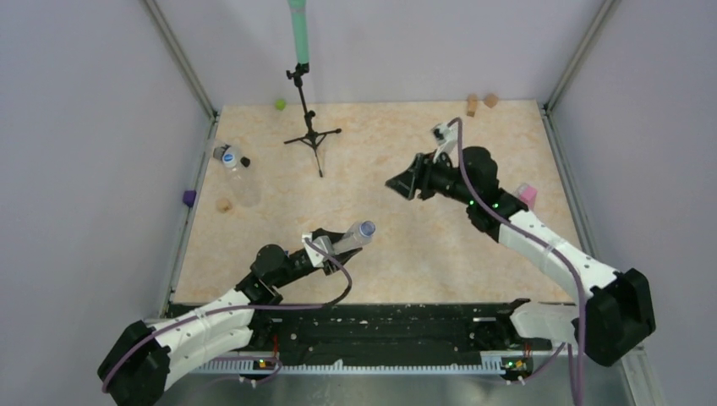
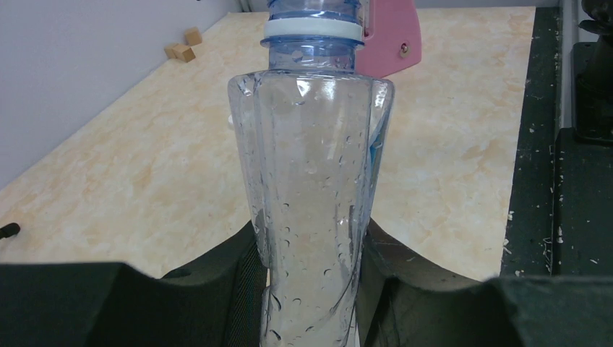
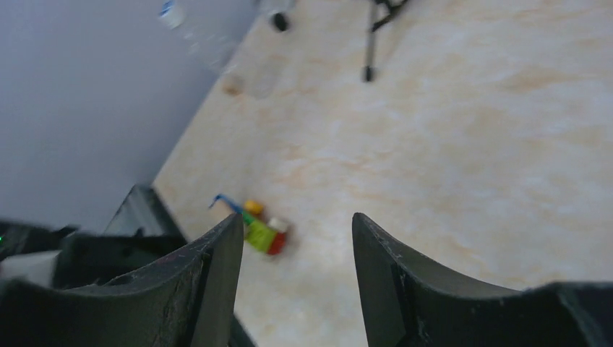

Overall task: Unscrew the bottle caps
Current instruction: Place the bottle cap at the center of the board, then place the plastic bottle at the center of the board.

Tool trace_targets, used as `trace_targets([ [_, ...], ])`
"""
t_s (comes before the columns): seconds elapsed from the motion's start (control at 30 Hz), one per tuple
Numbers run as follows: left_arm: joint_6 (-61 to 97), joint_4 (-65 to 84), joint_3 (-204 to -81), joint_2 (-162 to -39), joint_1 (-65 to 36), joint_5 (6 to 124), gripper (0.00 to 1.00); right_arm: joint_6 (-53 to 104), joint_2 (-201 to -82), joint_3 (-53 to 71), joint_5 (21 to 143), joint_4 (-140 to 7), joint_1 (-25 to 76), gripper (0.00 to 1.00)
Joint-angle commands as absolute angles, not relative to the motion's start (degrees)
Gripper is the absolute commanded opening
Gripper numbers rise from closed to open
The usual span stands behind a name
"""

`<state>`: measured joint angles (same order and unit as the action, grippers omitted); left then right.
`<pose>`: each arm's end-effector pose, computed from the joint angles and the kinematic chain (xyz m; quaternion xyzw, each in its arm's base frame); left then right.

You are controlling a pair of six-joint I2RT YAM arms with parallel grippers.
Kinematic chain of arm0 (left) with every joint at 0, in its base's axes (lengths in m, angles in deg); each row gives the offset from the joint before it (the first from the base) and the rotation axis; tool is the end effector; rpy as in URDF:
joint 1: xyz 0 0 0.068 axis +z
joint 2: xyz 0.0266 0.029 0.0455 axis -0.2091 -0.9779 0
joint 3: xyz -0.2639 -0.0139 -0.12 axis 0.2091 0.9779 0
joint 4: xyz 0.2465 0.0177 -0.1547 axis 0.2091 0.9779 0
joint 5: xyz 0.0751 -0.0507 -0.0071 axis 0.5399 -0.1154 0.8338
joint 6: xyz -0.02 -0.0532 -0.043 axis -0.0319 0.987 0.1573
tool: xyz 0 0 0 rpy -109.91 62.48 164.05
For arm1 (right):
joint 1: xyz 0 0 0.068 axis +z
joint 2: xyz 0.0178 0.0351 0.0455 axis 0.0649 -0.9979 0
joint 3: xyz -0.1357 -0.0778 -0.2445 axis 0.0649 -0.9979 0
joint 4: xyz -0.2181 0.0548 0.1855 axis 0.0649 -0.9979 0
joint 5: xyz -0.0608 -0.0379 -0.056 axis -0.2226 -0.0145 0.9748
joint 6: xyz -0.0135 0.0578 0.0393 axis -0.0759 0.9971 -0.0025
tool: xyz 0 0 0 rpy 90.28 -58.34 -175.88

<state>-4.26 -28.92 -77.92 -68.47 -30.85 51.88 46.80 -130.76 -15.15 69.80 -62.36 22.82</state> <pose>0.1335 -0.1534 0.2040 0.4220 0.5315 -0.3231 0.6596 0.2887 0.1660 0.3116 -0.0927 0.7851 0.3938 0.4690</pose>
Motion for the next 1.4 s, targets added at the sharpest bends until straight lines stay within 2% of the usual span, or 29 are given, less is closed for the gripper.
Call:
trace_targets([
  [0.0, -1.42, -32.39, -77.19, -68.02, -31.09, 52.46, 0.07, 47.31, -126.69, -13.88, 67.94, -65.30, 34.70, 0.56],
  [0.1, -0.82, -30.92, -77.94, -67.28, -31.09, 52.90, 0.07, 50.50, -121.95, -18.77, 76.75, -63.35, 40.61, 0.56],
  [0.27, -0.87, -27.68, -77.66, -65.29, -31.09, 52.77, 0.08, 56.71, -112.07, -31.77, 76.55, -49.12, 43.42, 0.56],
  [0.4, -1.96, -25.12, -77.50, -63.18, -31.09, 54.40, 0.09, 56.18, -109.39, -33.52, 76.41, -49.66, 43.99, 0.56],
  [0.6, -1.31, -27.22, -76.75, -63.66, -31.09, 54.82, 0.10, 55.71, -114.20, -30.16, 74.88, -46.88, 47.04, 0.56],
  [0.73, -0.35, -27.92, -77.82, -66.06, -31.09, 51.95, 0.10, 54.79, -116.88, -29.85, 80.59, -42.28, 52.00, 0.56],
  [1.13, -0.71, -29.30, -78.17, -65.70, -31.09, 50.85, 0.10, 53.08, -120.70, -29.77, 86.58, -43.92, 52.44, 0.52],
  [1.33, -0.74, -29.48, -78.35, -66.16, -31.09, 51.43, 0.10, 52.54, -123.13, -30.17, 84.58, -40.11, 52.48, 0.37],
  [1.37, -0.71, -29.49, -78.30, -66.16, -31.09, 51.93, 0.10, 52.42, -123.68, -30.06, 83.98, -39.78, 52.44, 0.32],
])
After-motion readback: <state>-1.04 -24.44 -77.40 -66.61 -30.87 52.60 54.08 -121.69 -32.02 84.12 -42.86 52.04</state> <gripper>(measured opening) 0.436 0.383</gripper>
